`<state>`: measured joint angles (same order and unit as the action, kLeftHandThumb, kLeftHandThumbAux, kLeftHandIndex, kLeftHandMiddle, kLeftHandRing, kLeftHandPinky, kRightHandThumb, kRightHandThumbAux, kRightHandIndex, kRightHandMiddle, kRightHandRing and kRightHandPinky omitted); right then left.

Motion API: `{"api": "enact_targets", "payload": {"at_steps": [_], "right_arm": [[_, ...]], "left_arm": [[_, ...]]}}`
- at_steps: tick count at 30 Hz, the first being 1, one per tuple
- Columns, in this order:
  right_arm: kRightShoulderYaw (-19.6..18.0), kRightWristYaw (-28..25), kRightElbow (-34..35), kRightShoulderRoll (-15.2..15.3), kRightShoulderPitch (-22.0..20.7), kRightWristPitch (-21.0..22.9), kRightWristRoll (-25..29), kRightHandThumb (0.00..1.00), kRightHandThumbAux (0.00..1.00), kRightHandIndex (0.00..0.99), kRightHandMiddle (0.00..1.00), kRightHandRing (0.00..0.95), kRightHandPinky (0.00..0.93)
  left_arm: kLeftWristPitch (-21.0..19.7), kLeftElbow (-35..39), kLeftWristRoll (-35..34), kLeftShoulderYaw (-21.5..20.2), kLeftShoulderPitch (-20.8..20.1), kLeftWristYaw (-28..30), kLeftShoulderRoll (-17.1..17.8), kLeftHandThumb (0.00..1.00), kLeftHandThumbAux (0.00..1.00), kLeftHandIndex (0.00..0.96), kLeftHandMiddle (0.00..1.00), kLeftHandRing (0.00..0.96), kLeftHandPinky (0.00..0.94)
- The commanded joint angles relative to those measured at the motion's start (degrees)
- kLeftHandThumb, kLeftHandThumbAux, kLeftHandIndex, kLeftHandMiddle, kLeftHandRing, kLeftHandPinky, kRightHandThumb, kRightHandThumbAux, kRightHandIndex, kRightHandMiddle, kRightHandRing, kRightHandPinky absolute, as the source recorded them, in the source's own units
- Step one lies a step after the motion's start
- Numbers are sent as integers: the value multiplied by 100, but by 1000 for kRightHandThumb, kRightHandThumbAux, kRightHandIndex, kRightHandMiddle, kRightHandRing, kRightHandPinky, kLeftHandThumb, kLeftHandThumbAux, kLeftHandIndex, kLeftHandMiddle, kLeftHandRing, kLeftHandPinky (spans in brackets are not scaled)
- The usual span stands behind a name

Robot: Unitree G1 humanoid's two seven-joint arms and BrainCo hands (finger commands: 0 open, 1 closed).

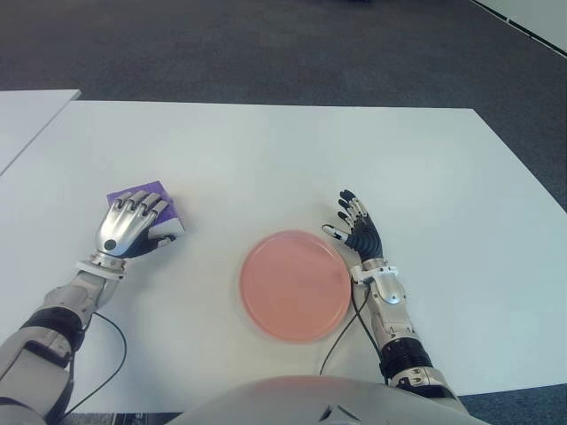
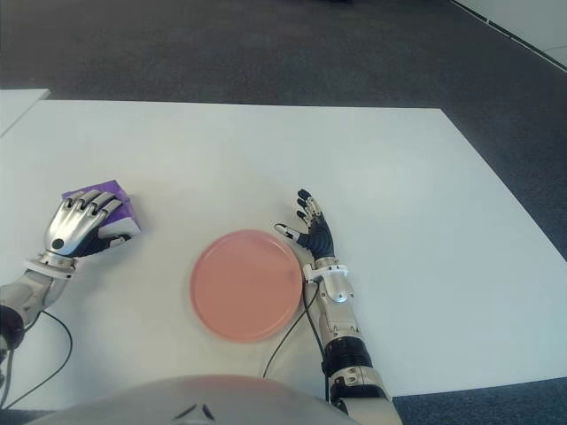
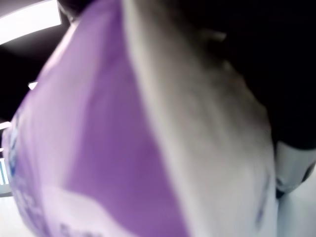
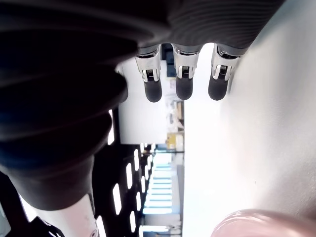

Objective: Put the tissue paper into the plate.

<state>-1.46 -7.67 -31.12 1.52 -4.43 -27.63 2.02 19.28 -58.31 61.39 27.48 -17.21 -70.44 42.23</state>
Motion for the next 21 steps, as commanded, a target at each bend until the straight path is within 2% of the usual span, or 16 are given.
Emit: {"api": "enact_targets", "payload": {"at_steps": [1,9,21], "right_arm": [[-60,-14,-560,41,442,196,14,0,847,24,0,0,10],[-72,-16,-571,37,422,251,50,0,846,27,0,0,10],[-55,30,-559,36,452,181,6,0,836,25,0,0,9]], "left_arm": [[273,-626,140,400,-330,-436,-226,844,667,407,541,724,783],[561,-1060,67,801,-626,-734,-298,843,668,414,559,753,778],[639,-1269,-28,1102,-798,-1080,-385,843,666,420,555,764,774]]}}
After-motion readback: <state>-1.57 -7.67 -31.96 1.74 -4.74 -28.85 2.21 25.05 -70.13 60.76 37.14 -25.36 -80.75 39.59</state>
